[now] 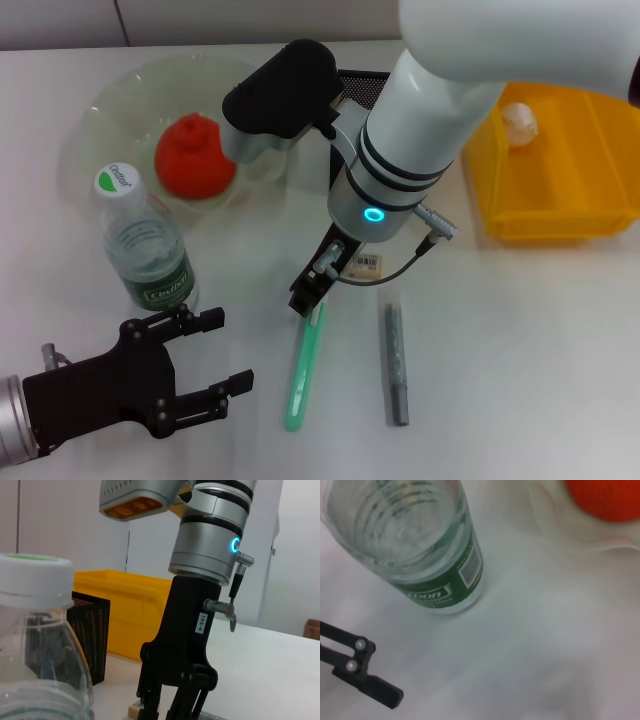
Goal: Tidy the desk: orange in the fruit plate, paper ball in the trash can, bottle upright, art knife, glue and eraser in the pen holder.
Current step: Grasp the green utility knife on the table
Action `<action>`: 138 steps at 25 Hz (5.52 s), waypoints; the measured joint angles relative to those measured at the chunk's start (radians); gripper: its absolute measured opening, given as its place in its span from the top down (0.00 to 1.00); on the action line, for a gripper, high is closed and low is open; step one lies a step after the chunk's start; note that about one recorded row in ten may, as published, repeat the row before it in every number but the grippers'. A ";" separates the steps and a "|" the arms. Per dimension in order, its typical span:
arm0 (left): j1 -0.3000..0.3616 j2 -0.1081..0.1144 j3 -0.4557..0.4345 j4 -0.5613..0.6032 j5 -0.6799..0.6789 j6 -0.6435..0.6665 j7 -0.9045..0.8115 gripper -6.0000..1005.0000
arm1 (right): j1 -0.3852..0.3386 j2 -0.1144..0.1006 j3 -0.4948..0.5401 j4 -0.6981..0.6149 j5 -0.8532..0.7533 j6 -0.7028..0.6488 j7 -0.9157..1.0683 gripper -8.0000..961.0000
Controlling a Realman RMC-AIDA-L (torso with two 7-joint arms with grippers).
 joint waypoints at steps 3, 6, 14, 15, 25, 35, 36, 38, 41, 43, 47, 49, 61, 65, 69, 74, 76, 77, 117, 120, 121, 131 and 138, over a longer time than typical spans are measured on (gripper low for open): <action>0.000 0.000 0.000 0.000 0.000 0.000 0.000 0.23 | 0.000 0.000 0.000 0.000 0.000 -0.005 0.000 0.50; 0.000 0.000 0.000 0.000 0.000 0.000 0.000 0.23 | 0.000 0.000 0.000 0.000 0.000 -0.006 0.000 0.52; 0.000 0.000 0.000 0.000 0.000 0.000 0.000 0.24 | -0.002 0.000 0.005 0.000 0.001 -0.008 0.000 0.58; 0.000 0.000 0.000 0.000 0.000 0.000 0.000 0.24 | -0.002 0.000 0.005 0.000 0.002 -0.008 0.000 0.59; 0.000 0.000 0.000 0.006 -0.001 0.010 -0.011 0.24 | -0.021 0.000 0.057 -0.003 -0.001 -0.014 0.000 0.66; -0.002 0.004 0.000 0.010 -0.007 0.049 -0.037 0.24 | -0.208 -0.007 0.276 -0.268 -0.171 -0.091 -0.023 0.55; -0.003 0.004 0.000 0.011 -0.007 0.052 -0.043 0.24 | -0.208 -0.007 0.276 -0.268 -0.171 -0.091 -0.023 0.55; -0.006 0.004 0.000 0.022 -0.007 0.062 -0.075 0.25 | -0.301 -0.009 0.346 -0.398 -0.180 -0.097 -0.075 0.55; -0.007 0.002 0.000 0.028 -0.007 0.066 -0.091 0.25 | -0.391 -0.009 0.406 -0.511 -0.168 -0.089 -0.136 0.56; -0.009 -0.005 0.010 0.081 -0.002 0.075 -0.180 0.25 | -0.541 -0.008 0.479 -0.661 -0.099 -0.058 -0.251 0.56; -0.009 -0.008 0.017 0.114 -0.001 0.079 -0.219 0.25 | -0.685 -0.007 0.561 -0.759 0.039 -0.038 -0.411 0.56; -0.005 -0.013 0.047 0.202 -0.005 0.096 -0.305 0.25 | -0.767 -0.004 0.623 -0.775 0.160 -0.040 -0.538 0.56; 0.098 -0.012 0.397 0.776 -0.007 -0.135 -0.756 0.25 | -1.053 -0.008 0.872 -0.383 0.727 -0.332 -1.468 0.56; 0.137 -0.012 0.519 1.048 0.135 -0.200 -1.050 0.25 | -1.064 -0.015 1.015 -0.096 0.716 -0.516 -1.785 0.56; 0.143 -0.013 0.642 1.233 0.343 -0.269 -1.293 0.26 | -1.065 -0.020 1.110 0.042 0.667 -0.598 -1.961 0.56; 0.052 -0.016 0.799 1.347 0.687 -0.289 -1.696 0.26 | -1.060 -0.018 1.193 0.120 0.533 -0.608 -2.075 0.56; -0.003 -0.018 0.871 1.363 0.807 -0.284 -1.844 0.26 | -1.055 -0.015 1.206 0.146 0.493 -0.587 -2.105 0.56; -0.030 -0.018 0.906 1.367 0.859 -0.278 -1.921 0.26 | -1.053 -0.014 1.209 0.155 0.485 -0.577 -2.113 0.56; -0.264 -0.020 0.944 1.028 0.969 -0.278 -2.000 0.27 | -0.990 -0.011 1.202 0.273 0.474 -0.437 -2.159 0.56; -0.268 -0.020 0.945 1.025 0.968 -0.261 -2.000 0.27 | -0.989 -0.011 1.202 0.273 0.473 -0.437 -2.157 0.56; -0.269 -0.020 0.945 1.025 0.968 -0.257 -2.000 0.27 | -0.989 -0.011 1.202 0.273 0.473 -0.437 -2.157 0.56; -0.287 -0.020 0.947 1.018 0.972 -0.227 -2.000 0.28 | -0.989 -0.011 1.202 0.273 0.472 -0.437 -2.153 0.56; -0.313 -0.020 0.942 0.998 0.965 -0.202 -2.000 0.32 | -0.989 -0.011 1.200 0.273 0.454 -0.443 -2.153 0.57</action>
